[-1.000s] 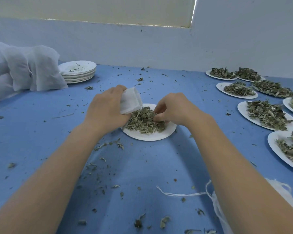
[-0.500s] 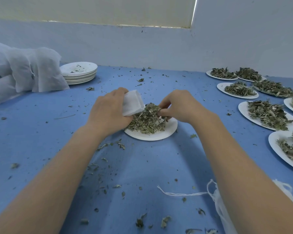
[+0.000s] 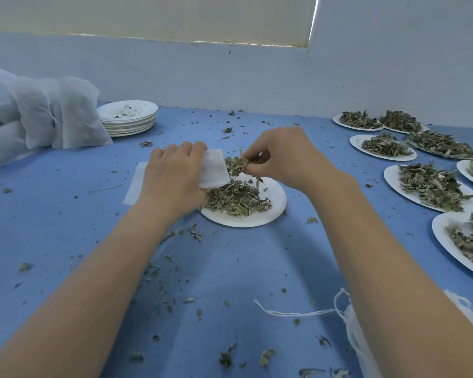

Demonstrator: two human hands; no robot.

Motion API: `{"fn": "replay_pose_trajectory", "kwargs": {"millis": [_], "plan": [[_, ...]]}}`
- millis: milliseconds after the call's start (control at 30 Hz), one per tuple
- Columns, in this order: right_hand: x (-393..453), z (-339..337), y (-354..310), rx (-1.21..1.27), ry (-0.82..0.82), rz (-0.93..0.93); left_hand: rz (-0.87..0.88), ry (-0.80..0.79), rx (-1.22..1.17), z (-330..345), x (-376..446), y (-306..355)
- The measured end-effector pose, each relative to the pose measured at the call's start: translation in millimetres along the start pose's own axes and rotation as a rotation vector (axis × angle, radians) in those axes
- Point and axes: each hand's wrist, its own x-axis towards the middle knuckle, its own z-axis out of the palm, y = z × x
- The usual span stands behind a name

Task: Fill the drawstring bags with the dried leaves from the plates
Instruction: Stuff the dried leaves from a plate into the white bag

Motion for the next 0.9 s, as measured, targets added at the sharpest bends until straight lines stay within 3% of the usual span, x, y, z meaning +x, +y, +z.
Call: {"fn": "replay_pose_trajectory", "kwargs": {"millis": [133, 233, 400, 533, 733, 900], "plan": [[4.0, 1.2, -6.0, -0.136, 0.026, -0.092, -0.006, 0.024, 0.018, 1.3, 0.5, 3.4], [2.5, 8.8, -15.5, -0.095, 0.023, -0.16, 0.013, 0.041, -0.018, 2.5, -0.2, 11.4], [-3.0, 7.4, -21.3, 0.416, 0.027, -0.08, -0.156, 0.075, -0.4, -4.8, 0.8, 14.1], [-4.1, 3.8, -20.1, 0.555, -0.04, -0.061, -0.17, 0.1, -0.54, -9.5, 3.1, 9.3], [-0.3, 16.8, -22.7, 0.432, 0.151, -0.075, -0.09, 0.139, -0.497, -8.2, -0.4, 16.6], [0.0, 27.1, -24.0, 0.357, 0.14, -0.066, -0.089, 0.138, -0.487, -4.7, -2.4, 21.6]]}}
